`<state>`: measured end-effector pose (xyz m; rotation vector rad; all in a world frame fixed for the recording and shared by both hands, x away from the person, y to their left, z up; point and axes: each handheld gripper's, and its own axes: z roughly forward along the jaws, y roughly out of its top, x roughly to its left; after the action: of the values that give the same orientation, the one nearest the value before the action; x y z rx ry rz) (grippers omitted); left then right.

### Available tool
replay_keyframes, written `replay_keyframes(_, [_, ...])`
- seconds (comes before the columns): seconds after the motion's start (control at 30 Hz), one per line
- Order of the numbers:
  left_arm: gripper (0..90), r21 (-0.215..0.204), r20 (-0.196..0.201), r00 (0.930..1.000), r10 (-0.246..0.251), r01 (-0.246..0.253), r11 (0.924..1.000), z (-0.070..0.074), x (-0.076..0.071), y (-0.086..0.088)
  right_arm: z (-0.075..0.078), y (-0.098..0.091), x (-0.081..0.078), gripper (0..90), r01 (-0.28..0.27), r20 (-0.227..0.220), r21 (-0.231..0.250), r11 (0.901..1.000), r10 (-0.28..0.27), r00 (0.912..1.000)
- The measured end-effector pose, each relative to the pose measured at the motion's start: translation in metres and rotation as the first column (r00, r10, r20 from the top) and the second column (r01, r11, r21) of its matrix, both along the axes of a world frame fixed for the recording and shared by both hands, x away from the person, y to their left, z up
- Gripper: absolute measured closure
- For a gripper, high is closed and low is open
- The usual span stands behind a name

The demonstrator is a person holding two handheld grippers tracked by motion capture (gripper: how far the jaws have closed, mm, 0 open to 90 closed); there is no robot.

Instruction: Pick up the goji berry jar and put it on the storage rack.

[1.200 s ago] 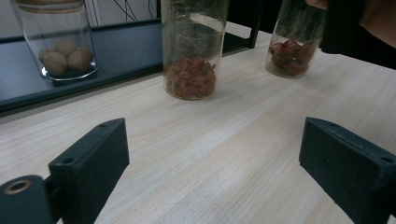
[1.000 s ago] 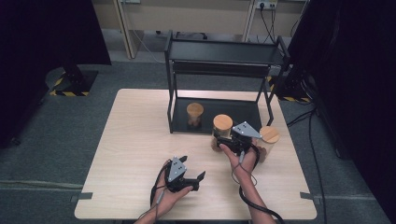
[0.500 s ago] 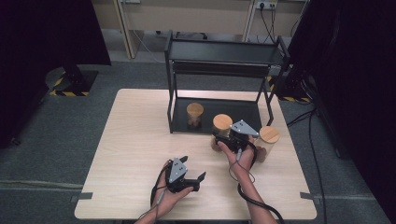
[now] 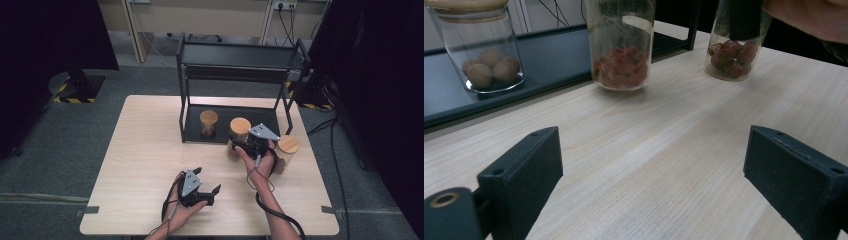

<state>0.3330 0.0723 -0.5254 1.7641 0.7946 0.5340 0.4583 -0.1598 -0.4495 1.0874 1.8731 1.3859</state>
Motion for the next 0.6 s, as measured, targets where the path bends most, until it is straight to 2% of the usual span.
replay_keyframes(0.6, [8.2,-0.007,0.0,1.0,0.0,0.0,1.0,0.0,0.0,0.0,0.021,0.004,0.026,25.2,0.047,0.025,0.0,0.9989,-0.047,0.9986])
